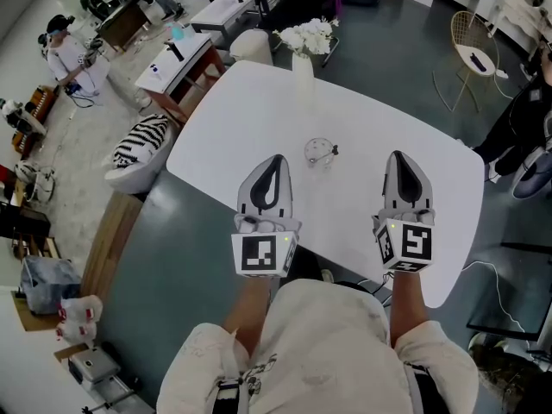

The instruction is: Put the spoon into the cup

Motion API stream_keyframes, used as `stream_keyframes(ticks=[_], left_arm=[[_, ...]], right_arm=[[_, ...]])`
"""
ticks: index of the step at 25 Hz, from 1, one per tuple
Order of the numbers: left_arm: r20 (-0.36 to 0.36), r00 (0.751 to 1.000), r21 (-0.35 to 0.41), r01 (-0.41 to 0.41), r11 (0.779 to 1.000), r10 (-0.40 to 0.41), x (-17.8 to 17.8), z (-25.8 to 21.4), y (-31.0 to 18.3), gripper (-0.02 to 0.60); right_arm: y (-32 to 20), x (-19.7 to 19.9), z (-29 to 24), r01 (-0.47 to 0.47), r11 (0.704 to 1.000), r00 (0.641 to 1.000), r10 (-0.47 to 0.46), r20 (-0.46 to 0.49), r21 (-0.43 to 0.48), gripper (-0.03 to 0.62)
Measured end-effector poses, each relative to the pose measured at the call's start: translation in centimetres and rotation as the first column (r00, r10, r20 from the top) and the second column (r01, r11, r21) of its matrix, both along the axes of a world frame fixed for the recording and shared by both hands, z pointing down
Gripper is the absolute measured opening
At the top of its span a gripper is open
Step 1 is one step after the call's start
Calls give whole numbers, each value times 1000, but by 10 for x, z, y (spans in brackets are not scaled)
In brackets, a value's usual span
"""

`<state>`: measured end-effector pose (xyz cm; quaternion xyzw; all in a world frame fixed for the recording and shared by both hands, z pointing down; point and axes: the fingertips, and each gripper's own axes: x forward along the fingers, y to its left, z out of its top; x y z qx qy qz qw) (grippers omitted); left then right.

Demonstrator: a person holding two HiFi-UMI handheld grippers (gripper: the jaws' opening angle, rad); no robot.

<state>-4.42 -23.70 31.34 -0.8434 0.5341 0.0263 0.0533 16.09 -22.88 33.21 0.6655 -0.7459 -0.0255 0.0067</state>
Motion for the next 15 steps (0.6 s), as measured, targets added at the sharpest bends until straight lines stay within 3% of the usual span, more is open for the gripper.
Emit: stream_keyframes(ticks=[15], left_arm=[[15, 1000, 12, -5, 1000, 5, 15, -2, 3, 3]], right_arm=[[3, 13, 1, -3, 1000, 1000, 3, -2, -3, -12]])
